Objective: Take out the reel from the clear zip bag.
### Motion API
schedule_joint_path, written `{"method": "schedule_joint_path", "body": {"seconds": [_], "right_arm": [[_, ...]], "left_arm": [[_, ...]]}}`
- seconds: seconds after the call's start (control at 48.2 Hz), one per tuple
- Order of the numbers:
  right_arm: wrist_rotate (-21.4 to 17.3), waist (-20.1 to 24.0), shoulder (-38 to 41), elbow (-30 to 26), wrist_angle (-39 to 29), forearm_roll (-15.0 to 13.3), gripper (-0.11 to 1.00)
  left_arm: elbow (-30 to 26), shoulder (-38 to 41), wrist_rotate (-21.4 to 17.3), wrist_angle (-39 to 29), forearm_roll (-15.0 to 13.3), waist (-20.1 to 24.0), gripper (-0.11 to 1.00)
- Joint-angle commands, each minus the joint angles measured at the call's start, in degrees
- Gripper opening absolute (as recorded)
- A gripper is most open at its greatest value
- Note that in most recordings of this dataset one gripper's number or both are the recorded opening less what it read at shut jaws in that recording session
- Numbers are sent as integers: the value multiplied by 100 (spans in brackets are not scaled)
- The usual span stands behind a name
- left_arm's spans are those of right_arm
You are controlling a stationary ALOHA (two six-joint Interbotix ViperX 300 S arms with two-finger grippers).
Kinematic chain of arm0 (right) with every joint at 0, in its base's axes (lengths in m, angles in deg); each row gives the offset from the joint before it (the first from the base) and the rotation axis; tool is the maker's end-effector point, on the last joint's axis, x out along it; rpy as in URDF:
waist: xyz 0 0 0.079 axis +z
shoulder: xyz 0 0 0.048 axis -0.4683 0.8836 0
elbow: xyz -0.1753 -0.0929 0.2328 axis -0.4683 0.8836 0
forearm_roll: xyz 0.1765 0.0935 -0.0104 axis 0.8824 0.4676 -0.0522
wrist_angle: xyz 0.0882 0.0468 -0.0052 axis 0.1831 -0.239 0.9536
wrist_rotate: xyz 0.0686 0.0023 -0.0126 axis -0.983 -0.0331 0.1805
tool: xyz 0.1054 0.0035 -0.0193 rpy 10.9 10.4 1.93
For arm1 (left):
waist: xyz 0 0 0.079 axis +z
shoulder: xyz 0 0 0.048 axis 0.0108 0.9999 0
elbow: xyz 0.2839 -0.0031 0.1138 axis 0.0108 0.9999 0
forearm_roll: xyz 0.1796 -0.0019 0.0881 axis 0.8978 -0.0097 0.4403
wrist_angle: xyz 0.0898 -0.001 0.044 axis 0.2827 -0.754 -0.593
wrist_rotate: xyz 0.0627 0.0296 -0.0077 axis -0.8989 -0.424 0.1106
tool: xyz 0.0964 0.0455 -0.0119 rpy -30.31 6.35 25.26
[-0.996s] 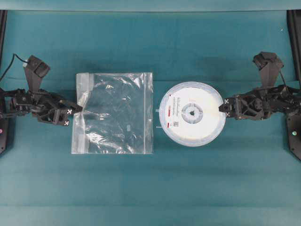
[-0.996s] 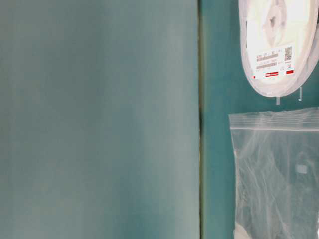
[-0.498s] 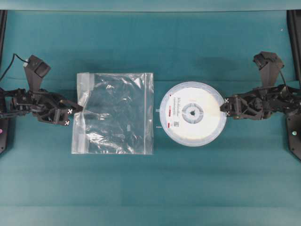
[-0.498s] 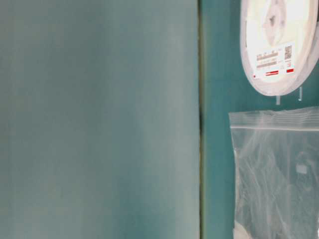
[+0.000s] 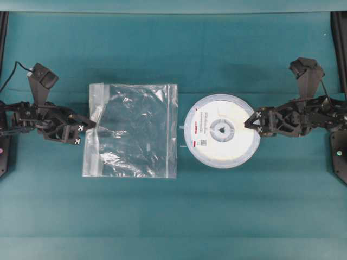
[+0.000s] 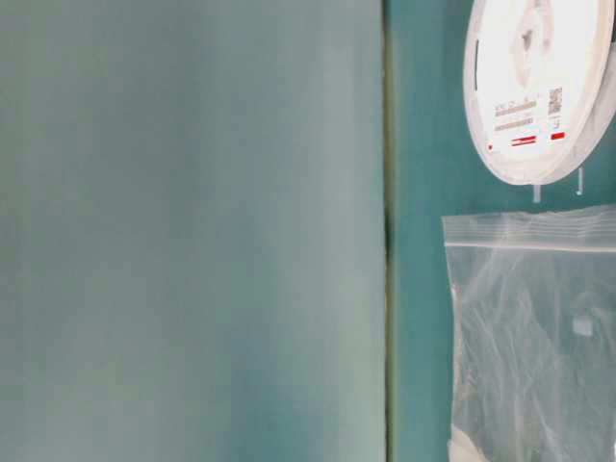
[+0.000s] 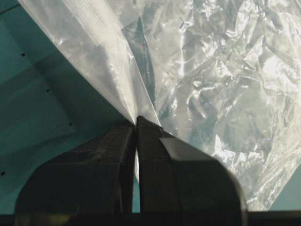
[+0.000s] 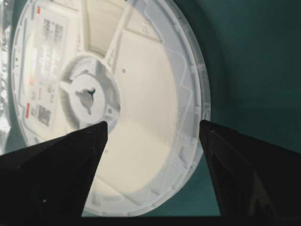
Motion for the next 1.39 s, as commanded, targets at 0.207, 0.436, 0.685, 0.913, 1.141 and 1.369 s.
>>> {"method": "schedule_joint_path", "body": {"seconds": [0.207, 0.436, 0.685, 0.913, 1.141, 1.369], "right_arm": [[-9, -18, -229, -79, 18, -9, 94], [-9, -18, -325, -62, 0, -18, 94], [-9, -18, -562, 70, -88, -18, 94], [0, -18, -896, 141, -167, -35, 94], [44, -9, -1151, 79, -229, -185, 94], [325, 35, -1494, -149, -255, -475, 94]], "left_arm": [[-35, -123, -18, 26, 9, -9, 18], [-53, -237, 0, -255, 9, -9, 70], [-18, -694, -9, -853, 35, -9, 89], [-9, -1503, -88, -1318, 62, -18, 89], [-26, -2083, -123, -1740, 62, -18, 89], [-35, -2777, -290, -2013, 88, -18, 89]]}}
